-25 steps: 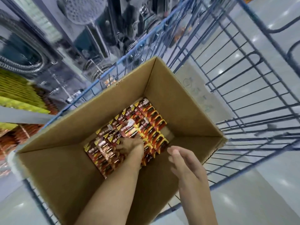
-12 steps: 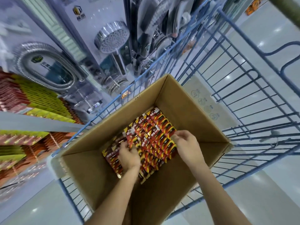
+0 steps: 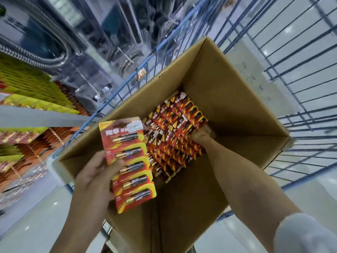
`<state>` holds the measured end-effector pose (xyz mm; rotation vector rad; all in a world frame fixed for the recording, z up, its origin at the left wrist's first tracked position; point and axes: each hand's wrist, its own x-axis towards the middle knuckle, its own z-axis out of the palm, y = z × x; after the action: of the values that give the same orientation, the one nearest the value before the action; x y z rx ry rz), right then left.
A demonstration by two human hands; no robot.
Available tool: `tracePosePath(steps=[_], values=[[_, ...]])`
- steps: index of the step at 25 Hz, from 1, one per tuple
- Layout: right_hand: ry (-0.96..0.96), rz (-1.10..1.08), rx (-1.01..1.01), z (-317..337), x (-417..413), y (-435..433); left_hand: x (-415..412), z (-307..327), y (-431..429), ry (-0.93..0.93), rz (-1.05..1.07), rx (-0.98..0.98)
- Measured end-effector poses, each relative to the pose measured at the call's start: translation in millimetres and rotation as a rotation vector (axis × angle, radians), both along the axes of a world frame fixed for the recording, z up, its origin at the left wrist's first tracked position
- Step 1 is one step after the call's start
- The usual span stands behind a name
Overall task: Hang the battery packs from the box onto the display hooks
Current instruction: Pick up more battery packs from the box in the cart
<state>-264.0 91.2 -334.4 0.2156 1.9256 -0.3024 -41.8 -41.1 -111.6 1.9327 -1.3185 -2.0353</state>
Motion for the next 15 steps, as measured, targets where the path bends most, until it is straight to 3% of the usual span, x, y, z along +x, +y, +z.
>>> tracePosePath(steps=[5,7,12,15], values=[[0.192,0.027,0.098,-3.7,12.5,6.8,1.3,-6.0,2.2,0.011,-0.022,-0.006],[0.161,-0.042,0.056,-1.3,18.9,1.4,3.2,-2.9,2.8,0.02,-0.027,-0.009],[0.04,-0.31,-0.263,51.1,31.6,-9.9,13.9,23.9,7.7,0.078,-0.007,-0.023],[0.003,-0.389,-0.503,126.2,44.9,-1.9,29.8,56.8,8.9,0.155,0.029,-0.042]])
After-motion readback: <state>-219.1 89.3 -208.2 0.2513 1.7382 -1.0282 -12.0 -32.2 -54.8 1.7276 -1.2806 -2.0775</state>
